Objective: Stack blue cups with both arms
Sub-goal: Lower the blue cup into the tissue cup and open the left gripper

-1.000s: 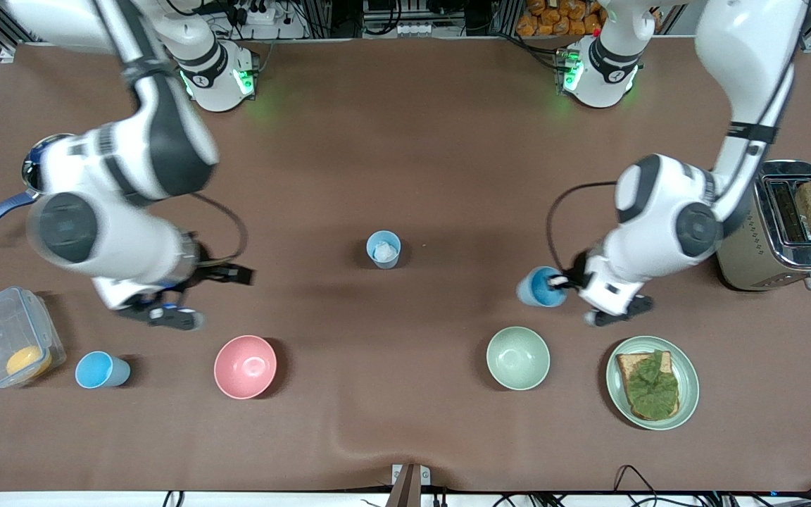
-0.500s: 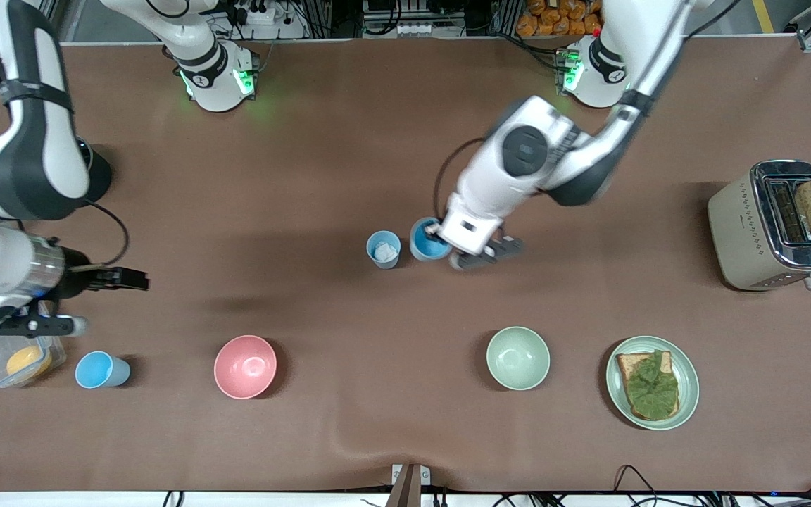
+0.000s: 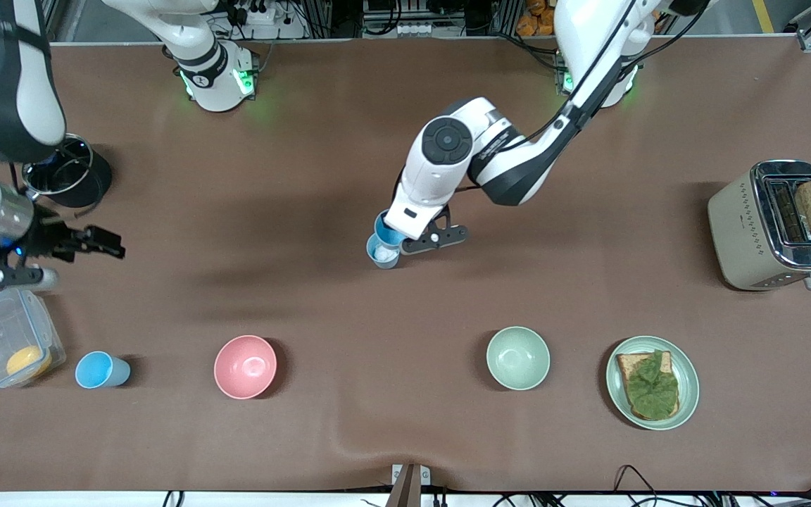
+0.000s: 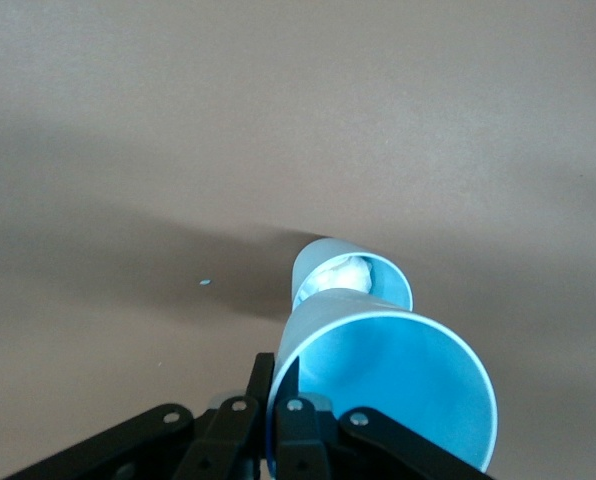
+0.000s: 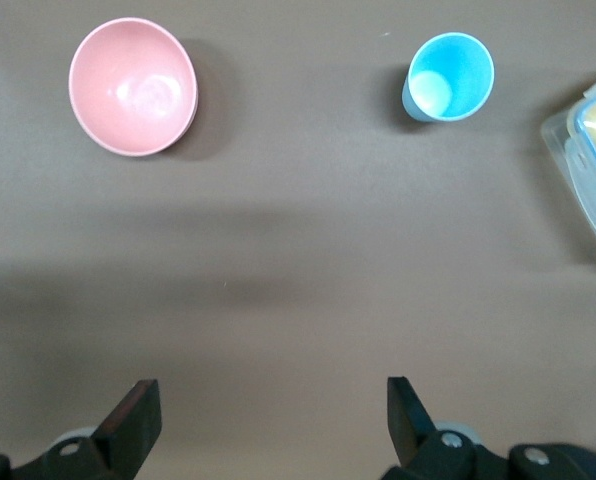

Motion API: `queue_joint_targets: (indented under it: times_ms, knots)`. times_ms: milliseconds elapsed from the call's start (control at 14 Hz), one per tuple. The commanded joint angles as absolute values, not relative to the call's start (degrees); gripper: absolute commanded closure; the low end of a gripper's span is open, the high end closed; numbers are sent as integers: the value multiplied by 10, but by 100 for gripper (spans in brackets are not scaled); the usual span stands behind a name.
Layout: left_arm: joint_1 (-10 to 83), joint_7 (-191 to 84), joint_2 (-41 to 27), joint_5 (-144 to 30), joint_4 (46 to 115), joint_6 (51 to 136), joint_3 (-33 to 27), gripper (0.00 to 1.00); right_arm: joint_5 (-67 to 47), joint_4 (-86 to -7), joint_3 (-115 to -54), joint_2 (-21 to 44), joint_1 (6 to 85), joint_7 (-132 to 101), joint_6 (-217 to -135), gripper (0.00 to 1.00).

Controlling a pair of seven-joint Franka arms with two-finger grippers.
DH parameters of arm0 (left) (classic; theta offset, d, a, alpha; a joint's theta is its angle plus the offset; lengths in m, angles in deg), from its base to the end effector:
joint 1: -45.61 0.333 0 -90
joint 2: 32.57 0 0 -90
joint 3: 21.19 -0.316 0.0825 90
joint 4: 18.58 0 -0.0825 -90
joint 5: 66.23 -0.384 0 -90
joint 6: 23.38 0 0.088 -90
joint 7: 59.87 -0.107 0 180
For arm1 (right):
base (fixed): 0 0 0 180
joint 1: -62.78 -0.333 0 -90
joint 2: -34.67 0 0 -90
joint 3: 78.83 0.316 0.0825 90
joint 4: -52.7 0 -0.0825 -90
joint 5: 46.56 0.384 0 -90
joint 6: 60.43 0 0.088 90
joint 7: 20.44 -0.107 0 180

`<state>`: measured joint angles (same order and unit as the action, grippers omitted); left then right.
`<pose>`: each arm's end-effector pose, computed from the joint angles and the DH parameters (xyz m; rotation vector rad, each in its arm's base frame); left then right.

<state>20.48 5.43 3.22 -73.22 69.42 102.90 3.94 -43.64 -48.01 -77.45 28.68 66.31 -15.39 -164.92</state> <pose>0.4956 -0.5092 0.3253 2.9458 0.4172 -0.1015 0.5901 -0.0185 0.4972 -3.0867 -0.0568 0.0544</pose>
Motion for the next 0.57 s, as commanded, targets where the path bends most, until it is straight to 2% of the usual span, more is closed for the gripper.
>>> queue_joint_targets:
  times_ms: [0, 214, 429, 500]
  knots:
    - [186, 78, 70, -767, 654, 1030, 32, 100, -442, -513, -760, 331, 673, -155, -1632, 0]
    - [159, 79, 76, -770, 648, 1030, 8, 100, -442, -494, -761, 336, 673, -156, -1609, 0]
    - [150, 79, 79, -770, 647, 1044, 3, 100, -441, -413, -763, 315, 677, -150, -1556, 0]
    - [149, 79, 80, -770, 647, 1046, 3, 54, -444, -399, -764, 310, 680, -154, -1559, 0]
